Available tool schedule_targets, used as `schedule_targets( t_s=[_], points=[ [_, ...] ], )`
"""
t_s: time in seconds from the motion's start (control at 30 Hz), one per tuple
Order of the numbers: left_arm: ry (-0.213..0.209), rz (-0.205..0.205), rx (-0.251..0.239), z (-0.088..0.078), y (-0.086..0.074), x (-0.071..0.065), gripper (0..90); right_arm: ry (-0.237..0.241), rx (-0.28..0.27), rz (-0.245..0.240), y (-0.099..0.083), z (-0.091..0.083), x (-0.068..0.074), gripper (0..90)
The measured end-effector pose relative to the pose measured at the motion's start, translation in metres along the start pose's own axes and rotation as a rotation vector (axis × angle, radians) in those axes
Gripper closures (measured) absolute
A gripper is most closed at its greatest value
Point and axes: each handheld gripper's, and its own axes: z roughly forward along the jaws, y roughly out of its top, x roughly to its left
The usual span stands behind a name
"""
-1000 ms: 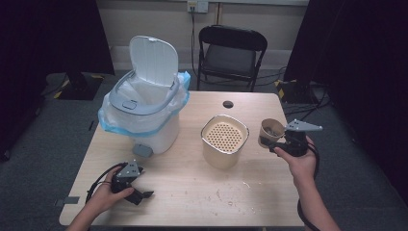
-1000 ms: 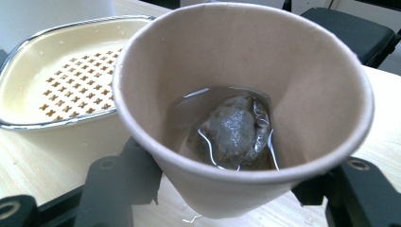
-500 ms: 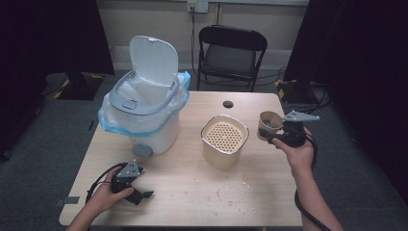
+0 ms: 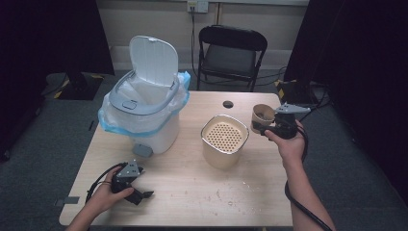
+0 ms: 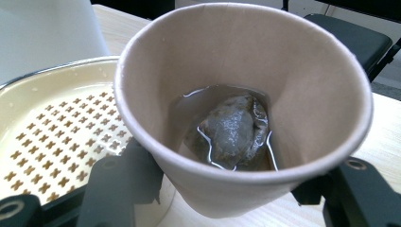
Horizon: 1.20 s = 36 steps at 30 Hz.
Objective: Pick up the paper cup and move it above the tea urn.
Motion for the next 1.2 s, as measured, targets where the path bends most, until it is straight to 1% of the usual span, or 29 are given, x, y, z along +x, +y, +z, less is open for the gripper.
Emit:
schedule_targets(
  t_s=[0.2, 0.27, 0.5, 0.6, 0.67, 0.7, 0.73, 0.77, 0.83, 0.87, 0.9, 0.97, 1.0, 1.03, 1.07, 1.2],
  points=[
    [0.000, 0.000, 0.000, 0.000, 0.000, 0.000, 0.1, -0.014, -0.003, 0.008, 0.003, 0.006, -0.002, 41.0],
    [0.000, 0.000, 0.000, 0.000, 0.000, 0.000, 0.1, -0.017, -0.008, 0.003, 0.004, 0.008, -0.002, 41.0],
    [0.000, 0.000, 0.000, 0.000, 0.000, 0.000, 0.1, -0.010, -0.006, -0.011, 0.008, 0.015, -0.001, 41.1],
    [-0.001, 0.001, 0.000, 0.000, 0.000, 0.000, 0.1, -0.006, -0.012, -0.008, 0.009, 0.017, -0.001, 41.1],
    [-0.002, 0.002, -0.002, 0.000, 0.000, 0.000, 0.1, -0.017, -0.013, -0.015, 0.010, 0.020, -0.001, 41.2],
    [-0.001, 0.002, 0.000, 0.000, 0.000, 0.000, 0.0, -0.032, -0.014, -0.025, 0.011, 0.021, 0.000, 41.3],
    [-0.001, 0.002, 0.000, 0.000, 0.000, 0.000, 0.0, -0.032, -0.014, -0.025, 0.011, 0.021, 0.000, 41.3],
    [-0.002, 0.003, 0.001, 0.000, 0.000, 0.000, 0.1, -0.043, -0.030, -0.030, 0.012, 0.022, 0.001, 41.4],
    [-0.003, 0.003, 0.000, 0.000, 0.000, 0.000, 0.1, -0.045, -0.037, -0.029, 0.013, 0.022, 0.001, 41.4],
    [-0.003, 0.003, 0.000, 0.000, 0.000, 0.000, 0.0, -0.059, -0.031, -0.057, 0.016, 0.023, 0.004, 41.5],
    [-0.003, 0.003, 0.001, 0.000, 0.000, 0.000, 0.0, -0.063, -0.030, -0.071, 0.017, 0.024, 0.005, 41.5],
    [-0.003, 0.003, 0.001, 0.000, 0.000, 0.000, 0.0, -0.062, -0.033, -0.079, 0.018, 0.025, 0.005, 41.5],
    [-0.003, 0.004, 0.000, 0.000, 0.000, 0.000, 0.1, -0.067, -0.032, -0.097, 0.020, 0.026, 0.007, 41.6],
    [-0.004, 0.005, -0.001, 0.000, 0.000, 0.000, 0.1, -0.067, -0.032, -0.097, 0.020, 0.026, 0.007, 41.6],
    [-0.004, 0.005, -0.002, 0.000, 0.000, 0.000, 0.1, -0.070, -0.035, -0.109, 0.021, 0.026, 0.008, 41.5],
    [-0.004, 0.005, -0.002, 0.000, 0.000, 0.000, 0.0, -0.036, -0.040, -0.138, 0.024, 0.029, 0.009, 41.6]
  ],
)
